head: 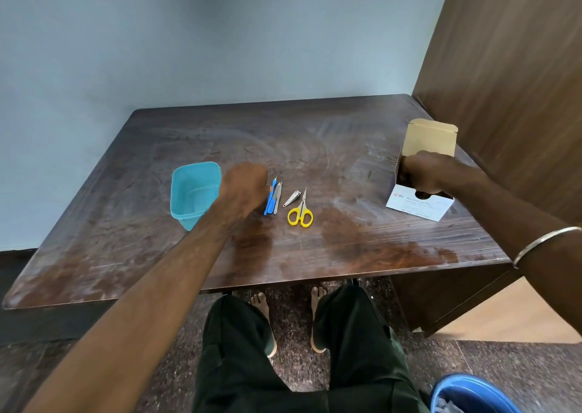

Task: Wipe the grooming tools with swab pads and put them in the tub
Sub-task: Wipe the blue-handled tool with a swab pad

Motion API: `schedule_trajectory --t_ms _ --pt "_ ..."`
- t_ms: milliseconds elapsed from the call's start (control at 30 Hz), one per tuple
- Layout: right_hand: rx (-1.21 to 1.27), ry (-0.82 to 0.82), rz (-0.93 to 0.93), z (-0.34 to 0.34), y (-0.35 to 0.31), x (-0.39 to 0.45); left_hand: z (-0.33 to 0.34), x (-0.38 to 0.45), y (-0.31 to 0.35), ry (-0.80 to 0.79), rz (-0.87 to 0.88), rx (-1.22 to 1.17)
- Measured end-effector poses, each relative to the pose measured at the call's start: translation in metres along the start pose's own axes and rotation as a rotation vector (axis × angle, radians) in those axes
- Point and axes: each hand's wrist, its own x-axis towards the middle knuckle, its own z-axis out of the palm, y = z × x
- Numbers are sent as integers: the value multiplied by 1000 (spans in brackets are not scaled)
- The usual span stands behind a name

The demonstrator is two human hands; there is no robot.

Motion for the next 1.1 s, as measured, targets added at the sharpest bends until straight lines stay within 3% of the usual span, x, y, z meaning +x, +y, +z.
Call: schedule_trajectory --t_ms 267,767,1100 --pt "-81 15 -17 -3 -2 -8 3 4 5 -32 -66 -70" --pt "41 69 -50 -25 1 -26 7 3 13 -6 -133 -107" --pt "226 343 -112 -59 2 -39 8 4 12 54 -175 -213"
